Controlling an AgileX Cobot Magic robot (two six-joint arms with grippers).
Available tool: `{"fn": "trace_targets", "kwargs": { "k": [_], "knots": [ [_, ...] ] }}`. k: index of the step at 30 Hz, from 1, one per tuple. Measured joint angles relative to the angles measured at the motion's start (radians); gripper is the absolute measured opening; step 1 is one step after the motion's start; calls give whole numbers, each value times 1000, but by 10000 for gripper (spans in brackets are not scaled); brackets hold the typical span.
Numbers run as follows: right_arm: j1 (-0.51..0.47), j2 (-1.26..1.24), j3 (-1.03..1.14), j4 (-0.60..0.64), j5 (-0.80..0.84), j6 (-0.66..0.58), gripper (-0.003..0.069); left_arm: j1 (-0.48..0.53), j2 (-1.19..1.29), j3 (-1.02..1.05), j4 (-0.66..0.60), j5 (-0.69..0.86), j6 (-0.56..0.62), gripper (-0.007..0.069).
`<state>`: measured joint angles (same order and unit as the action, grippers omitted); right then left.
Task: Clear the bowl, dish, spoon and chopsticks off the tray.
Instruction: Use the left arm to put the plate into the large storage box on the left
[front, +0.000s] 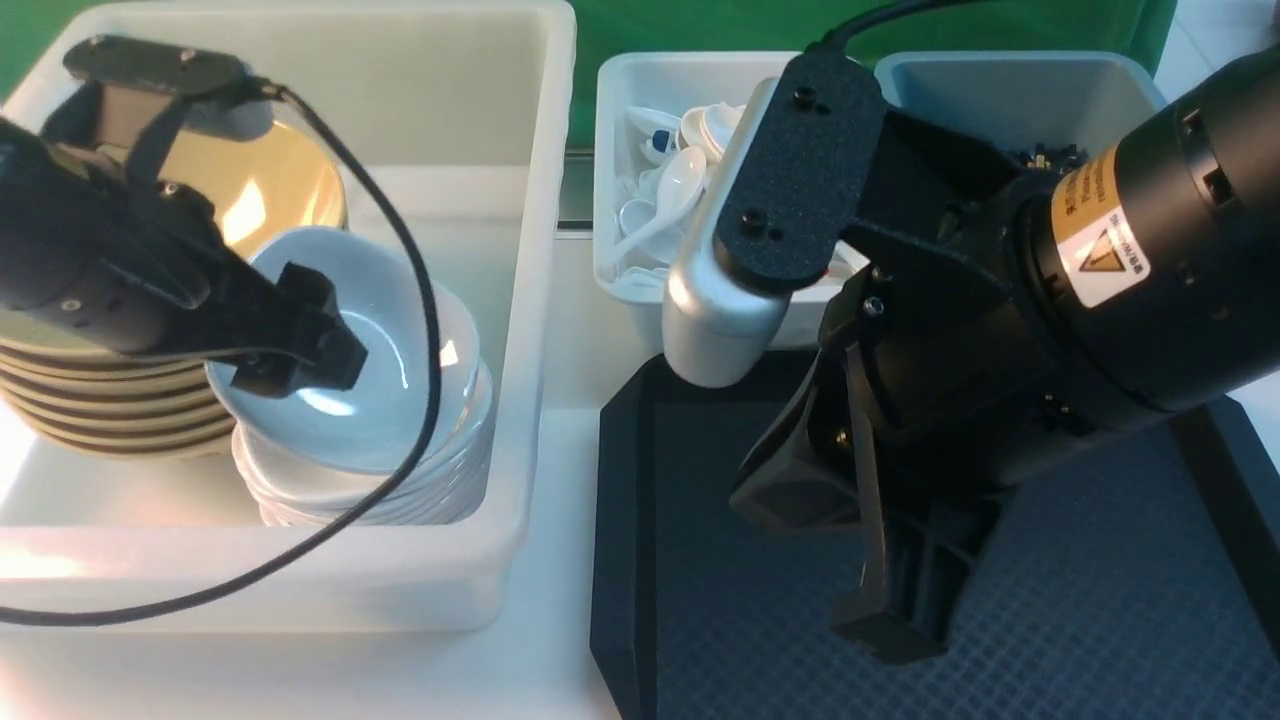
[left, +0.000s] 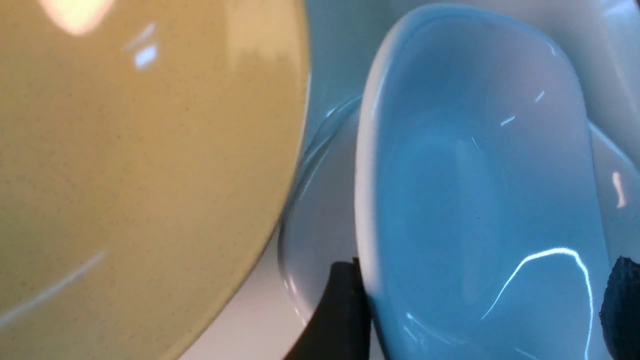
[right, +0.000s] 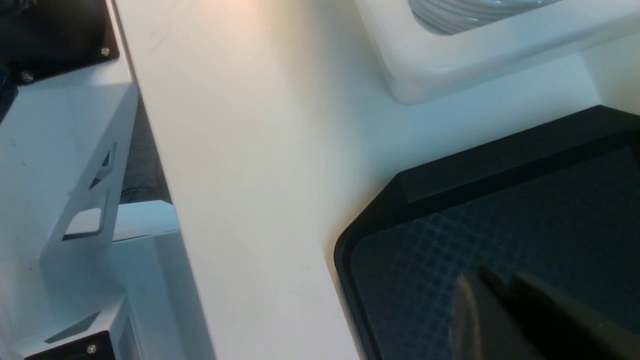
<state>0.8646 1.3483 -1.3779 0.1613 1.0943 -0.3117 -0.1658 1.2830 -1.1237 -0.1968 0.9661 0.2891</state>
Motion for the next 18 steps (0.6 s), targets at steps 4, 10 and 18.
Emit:
{"fn": "trace_targets", "kwargs": {
  "k": [4, 10, 18],
  "knots": [
    [0, 0, 0, 0, 8, 0, 104, -17, 0, -14, 80, 12, -83, 556],
    [0, 0, 0, -2, 42, 0, 111, -17, -5, -54, 197, 78, -187, 527],
    [1, 0, 0, -5, 44, 0, 112, -18, -42, -107, 205, 116, -221, 525]
  ]
}}
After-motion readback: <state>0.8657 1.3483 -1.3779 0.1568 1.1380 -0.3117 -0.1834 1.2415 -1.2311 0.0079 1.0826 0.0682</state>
